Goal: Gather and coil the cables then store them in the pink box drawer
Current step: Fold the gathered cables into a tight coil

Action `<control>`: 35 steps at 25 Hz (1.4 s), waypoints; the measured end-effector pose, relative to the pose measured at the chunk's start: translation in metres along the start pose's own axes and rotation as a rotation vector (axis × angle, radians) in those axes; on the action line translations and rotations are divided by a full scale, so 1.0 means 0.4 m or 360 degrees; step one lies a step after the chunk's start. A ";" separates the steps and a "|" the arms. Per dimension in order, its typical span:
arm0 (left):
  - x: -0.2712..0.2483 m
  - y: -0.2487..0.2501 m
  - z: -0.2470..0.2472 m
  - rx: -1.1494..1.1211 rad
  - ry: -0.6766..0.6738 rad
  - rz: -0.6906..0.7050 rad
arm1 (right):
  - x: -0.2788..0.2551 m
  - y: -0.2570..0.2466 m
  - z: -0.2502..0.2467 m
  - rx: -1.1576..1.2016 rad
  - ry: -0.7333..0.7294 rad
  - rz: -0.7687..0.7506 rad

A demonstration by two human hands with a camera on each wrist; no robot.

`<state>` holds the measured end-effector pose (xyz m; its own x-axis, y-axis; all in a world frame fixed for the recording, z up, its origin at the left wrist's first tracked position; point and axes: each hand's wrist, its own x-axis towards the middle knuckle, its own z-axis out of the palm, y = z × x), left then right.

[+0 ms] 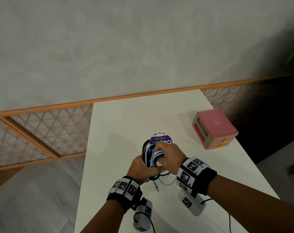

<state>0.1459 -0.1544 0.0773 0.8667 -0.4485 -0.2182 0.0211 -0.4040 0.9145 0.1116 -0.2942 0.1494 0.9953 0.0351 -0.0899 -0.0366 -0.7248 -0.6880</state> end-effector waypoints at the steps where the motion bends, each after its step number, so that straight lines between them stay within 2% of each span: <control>1: -0.007 0.012 0.007 -0.0008 0.0007 0.0010 | 0.004 -0.002 0.001 0.0037 0.0035 0.0033; 5: -0.013 0.015 0.021 -0.0044 0.0076 0.0052 | 0.016 -0.006 0.004 0.0329 0.0211 0.0151; 8: -0.004 0.020 0.011 -0.0012 0.0027 0.0028 | 0.028 0.006 0.011 0.0329 0.0185 0.0222; 13: 0.007 0.047 0.012 -0.0112 -0.0047 0.0129 | 0.046 -0.001 0.003 0.0347 0.0138 0.0295; 21: 0.010 0.115 0.000 -0.0248 -0.0214 0.0273 | 0.044 -0.015 0.006 0.0646 0.0307 0.0248; 24: 0.017 0.134 -0.008 -0.0253 -0.0368 0.0237 | 0.053 -0.008 0.002 0.0734 0.0357 0.0217; 29: 0.010 0.118 -0.002 -0.0360 -0.0530 0.0098 | 0.047 -0.006 -0.019 0.0544 0.0195 0.0100; 32: 0.005 0.099 0.002 -0.0411 -0.0546 0.0036 | 0.036 -0.013 -0.020 0.0466 0.0085 0.0034; 35: -0.005 0.100 0.007 -0.0394 -0.0465 0.0037 | 0.023 -0.020 -0.021 0.0421 -0.0025 -0.0007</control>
<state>0.1436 -0.1721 0.1132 0.6908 -0.6779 -0.2515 0.1535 -0.2024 0.9672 0.1217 -0.2941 0.1601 0.9941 0.0499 -0.0965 -0.0567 -0.5197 -0.8525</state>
